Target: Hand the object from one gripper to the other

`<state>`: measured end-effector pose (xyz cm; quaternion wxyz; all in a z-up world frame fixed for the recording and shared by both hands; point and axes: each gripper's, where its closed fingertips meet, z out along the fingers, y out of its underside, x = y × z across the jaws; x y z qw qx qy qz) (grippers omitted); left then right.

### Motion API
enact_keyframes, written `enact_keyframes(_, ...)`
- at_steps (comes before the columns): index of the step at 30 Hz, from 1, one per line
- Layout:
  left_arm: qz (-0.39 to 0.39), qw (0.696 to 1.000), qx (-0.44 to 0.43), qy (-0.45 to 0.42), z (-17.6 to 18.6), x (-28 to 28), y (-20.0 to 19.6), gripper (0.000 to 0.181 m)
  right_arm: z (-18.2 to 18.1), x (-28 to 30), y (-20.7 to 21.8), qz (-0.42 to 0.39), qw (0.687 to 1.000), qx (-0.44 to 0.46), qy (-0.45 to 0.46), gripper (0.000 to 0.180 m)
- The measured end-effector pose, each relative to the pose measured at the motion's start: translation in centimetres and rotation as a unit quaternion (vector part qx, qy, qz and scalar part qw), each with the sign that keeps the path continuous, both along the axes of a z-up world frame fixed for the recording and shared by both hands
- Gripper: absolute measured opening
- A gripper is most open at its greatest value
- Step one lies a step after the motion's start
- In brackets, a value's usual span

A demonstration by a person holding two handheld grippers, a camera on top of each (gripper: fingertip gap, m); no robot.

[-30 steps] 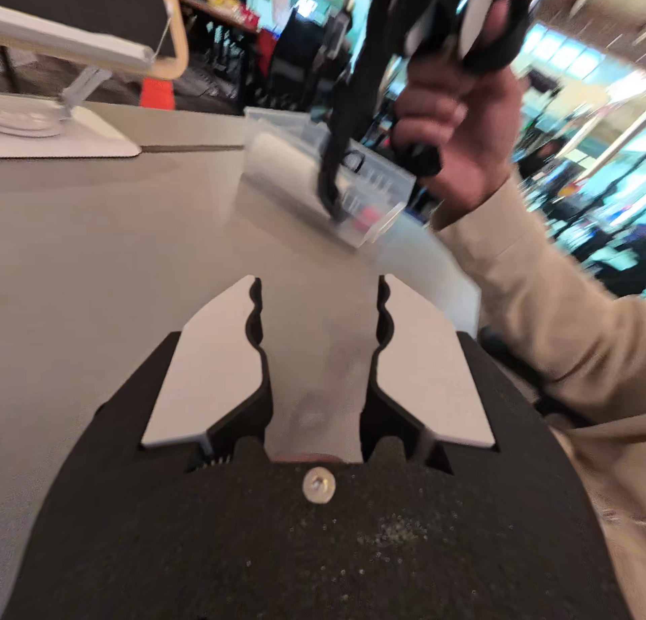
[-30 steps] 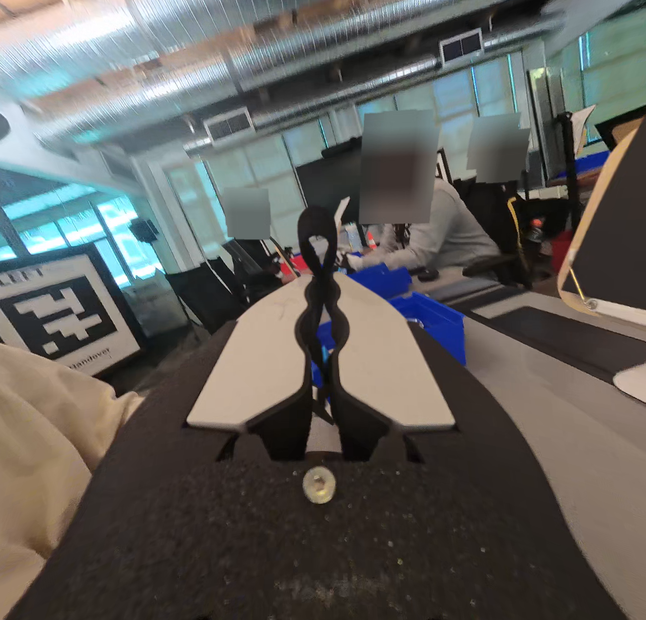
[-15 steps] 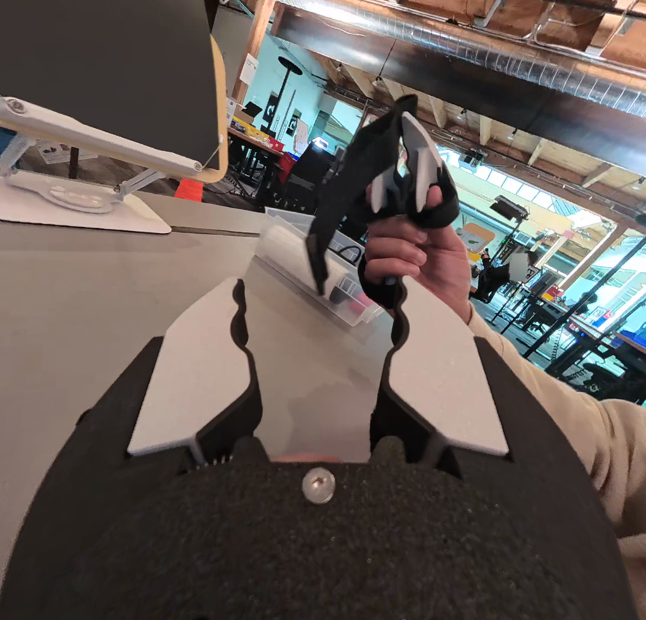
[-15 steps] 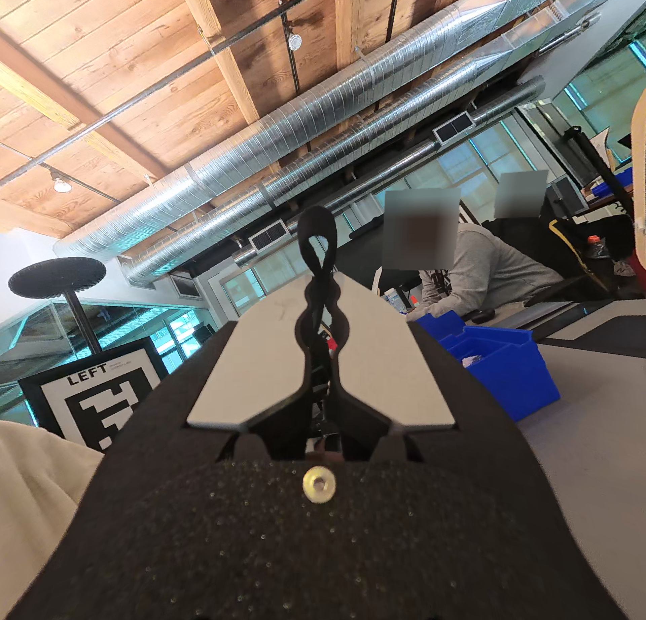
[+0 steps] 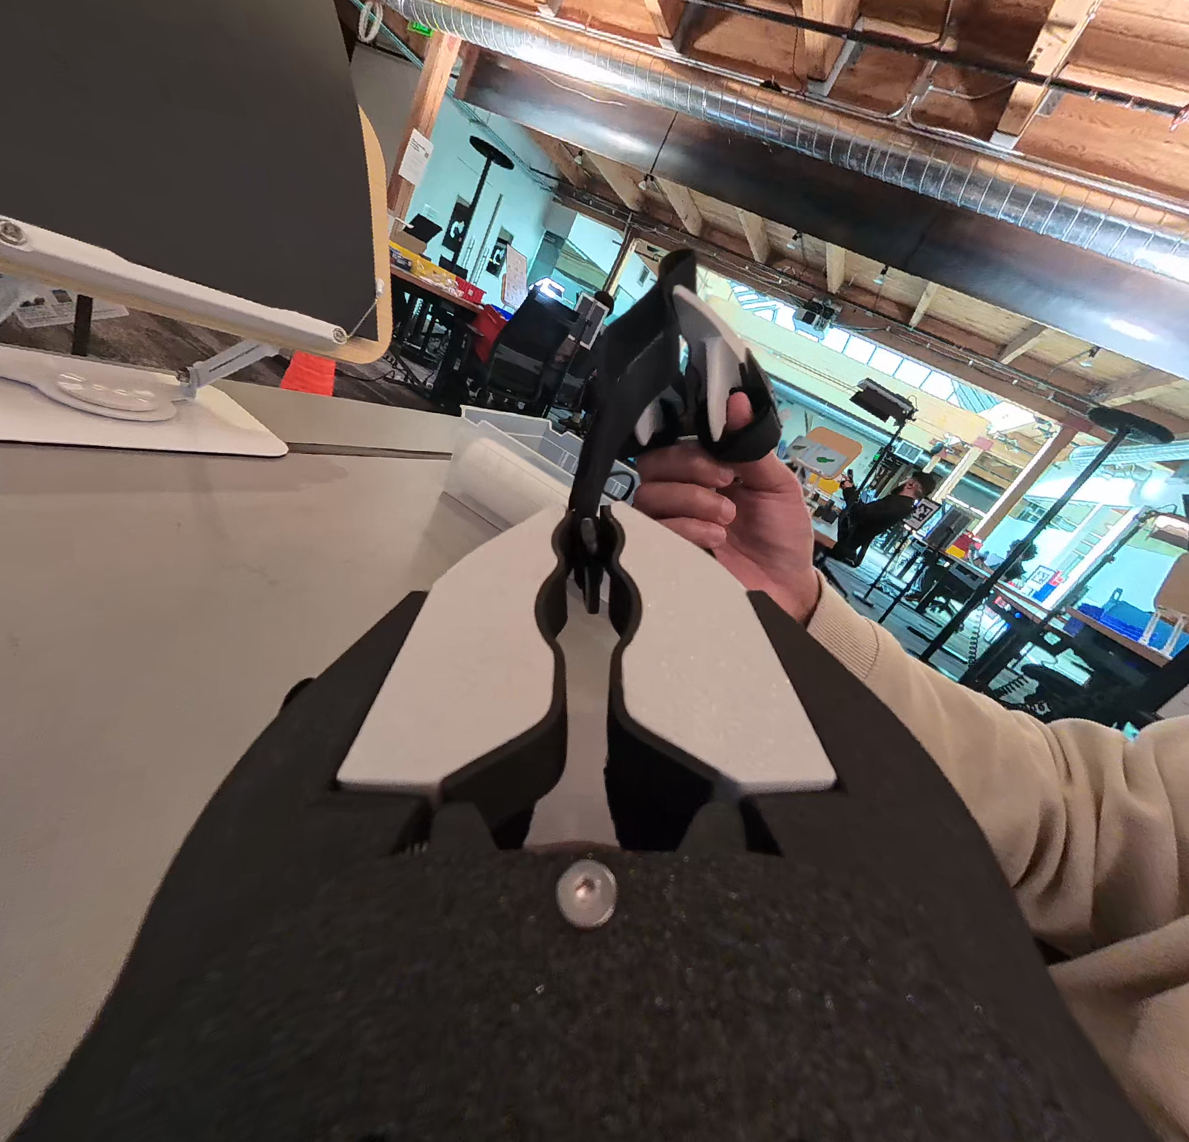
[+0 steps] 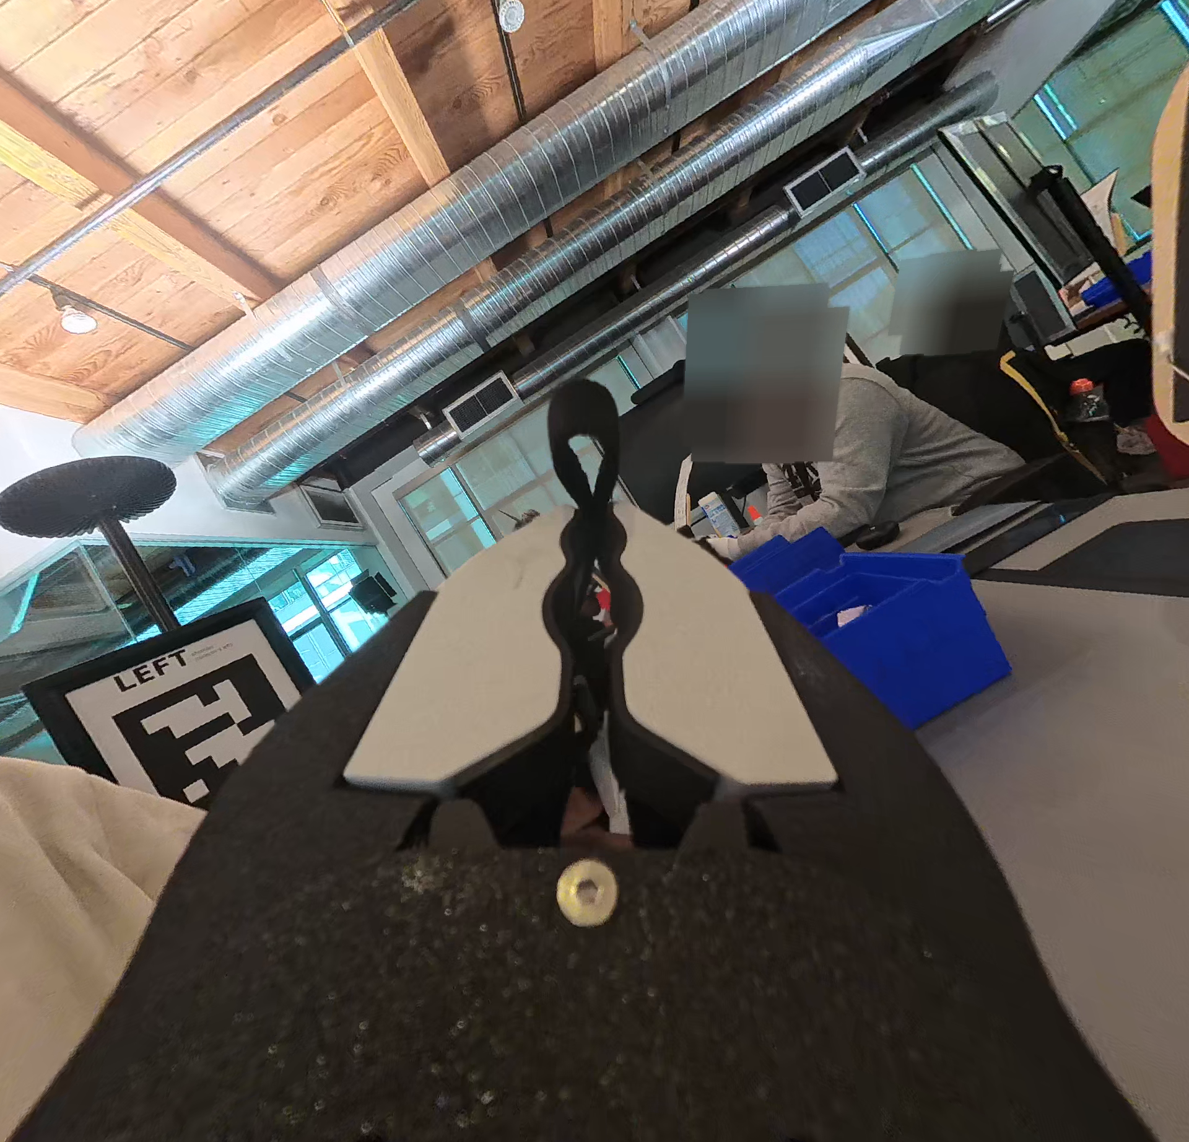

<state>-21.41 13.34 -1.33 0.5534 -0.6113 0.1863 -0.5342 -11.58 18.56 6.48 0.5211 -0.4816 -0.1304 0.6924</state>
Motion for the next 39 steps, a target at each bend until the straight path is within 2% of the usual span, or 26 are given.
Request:
enact_keyframes(2,-0.009,1.0,0.002,0.018,-0.1,-0.1,-0.1,0.006,-1.0,0.1,0.7,-0.001,1.0,-0.013,-0.029,0.007)
enact_keyframes(5,-0.012,0.996,0.019,0.082,-0.2,-0.3,-0.2,0.006,-2.3,1.5,1.6,-0.036,0.989,0.007,-0.146,0.029)
enact_keyframes(9,-0.022,0.972,0.07,0.223,-0.5,-0.5,-0.2,0.006,-2.0,6.7,3.0,-0.164,0.929,0.07,-0.325,0.05)
enact_keyframes(11,-0.055,0.954,0.084,0.283,-0.7,-0.2,-0.6,0.006,-1.3,8.4,2.5,-0.198,0.895,0.103,-0.386,0.052)
enact_keyframes(15,-0.096,0.899,0.108,0.414,-0.9,0.3,-0.3,0.006,-1.7,5.1,-0.8,-0.129,0.866,0.158,-0.456,0.048)
enact_keyframes(18,-0.115,0.84,0.129,0.515,-0.8,0.5,-0.5,0.006,-3.2,0.4,-3.9,-0.059,0.834,0.232,-0.497,0.035)
enact_keyframes(20,-0.125,0.81,0.144,0.554,-0.4,0.9,-0.9,0.007,-4.6,-1.9,-5.5,-0.011,0.818,0.245,-0.521,0.034)
enact_keyframes(22,-0.129,0.796,0.158,0.57,0.0,1.5,-1.0,0.007,-6.2,-3.5,-6.3,0.023,0.806,0.237,-0.542,0.037)
enact_keyframes(26,-0.138,0.786,0.177,0.576,-0.5,2.7,-1.5,0.007,-9.5,-5.2,-6.7,0.057,0.779,0.222,-0.583,0.038)
enact_keyframes(30,-0.139,0.774,0.178,0.591,-1.3,2.8,-1.7,0.007,-11.6,-5.5,-7.0,0.088,0.755,0.201,-0.618,0.015)
enact_keyframes(32,-0.136,0.779,0.176,0.587,-1.4,2.8,-1.5,0.007,-11.6,-5.4,-6.8,0.085,0.754,0.194,-0.622,0.004)
enact_keyframes(39,-0.11,0.806,0.177,0.554,-0.6,3.5,-0.9,0.011,-11.1,-4.9,-6.3,0.072,0.766,0.198,-0.608,0.003)
